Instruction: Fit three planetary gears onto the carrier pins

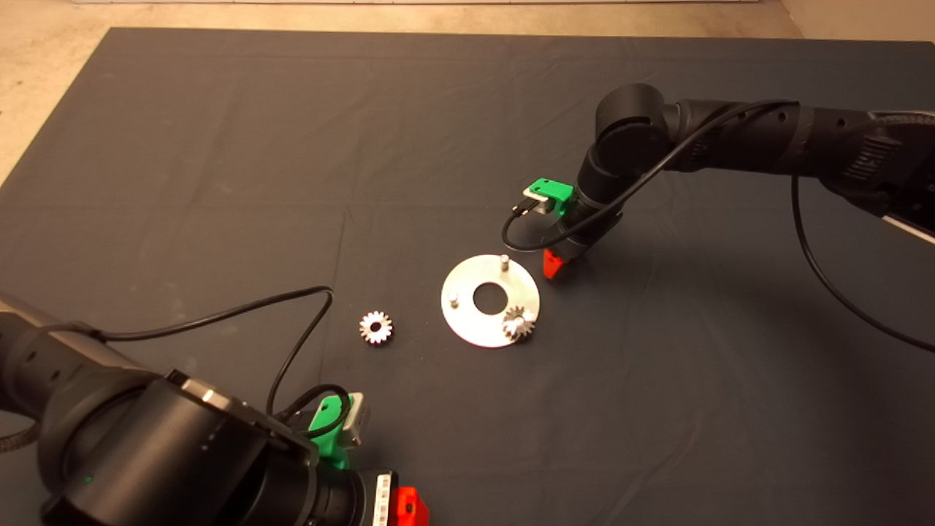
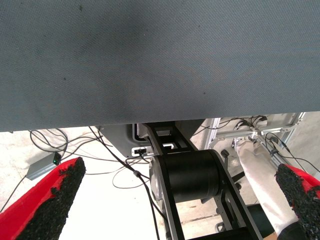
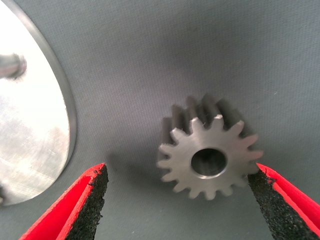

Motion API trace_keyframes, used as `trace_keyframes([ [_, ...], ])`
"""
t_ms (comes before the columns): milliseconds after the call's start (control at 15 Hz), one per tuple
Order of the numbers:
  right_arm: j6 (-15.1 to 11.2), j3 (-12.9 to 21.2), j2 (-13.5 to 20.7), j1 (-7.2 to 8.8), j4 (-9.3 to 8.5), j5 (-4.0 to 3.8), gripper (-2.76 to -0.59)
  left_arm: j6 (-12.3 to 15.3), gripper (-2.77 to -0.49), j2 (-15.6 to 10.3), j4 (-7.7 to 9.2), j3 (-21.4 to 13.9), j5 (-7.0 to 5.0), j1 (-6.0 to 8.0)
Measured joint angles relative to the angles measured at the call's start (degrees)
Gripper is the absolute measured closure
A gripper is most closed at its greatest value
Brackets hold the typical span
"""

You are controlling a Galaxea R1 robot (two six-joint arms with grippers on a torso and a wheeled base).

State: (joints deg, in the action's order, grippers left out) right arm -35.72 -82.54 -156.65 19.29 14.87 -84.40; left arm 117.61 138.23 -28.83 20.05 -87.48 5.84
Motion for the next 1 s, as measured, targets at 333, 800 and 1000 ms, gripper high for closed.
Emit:
trace_keyframes([
  [333,0.6,-0.6,0.0,0.00,0.00,0.49,-1.96,0.0,-2.77,0.0,-0.01,0.0,0.00,0.00],
  [800,1.8,-1.2,0.1,0.00,0.00,0.59,-1.56,0.0,-2.77,0.0,0.00,0.0,0.00,0.00],
  [1000,2.5,-1.5,0.1,0.00,0.00,0.59,-1.41,0.0,-2.77,0.0,-0.02,0.0,0.00,0.02],
])
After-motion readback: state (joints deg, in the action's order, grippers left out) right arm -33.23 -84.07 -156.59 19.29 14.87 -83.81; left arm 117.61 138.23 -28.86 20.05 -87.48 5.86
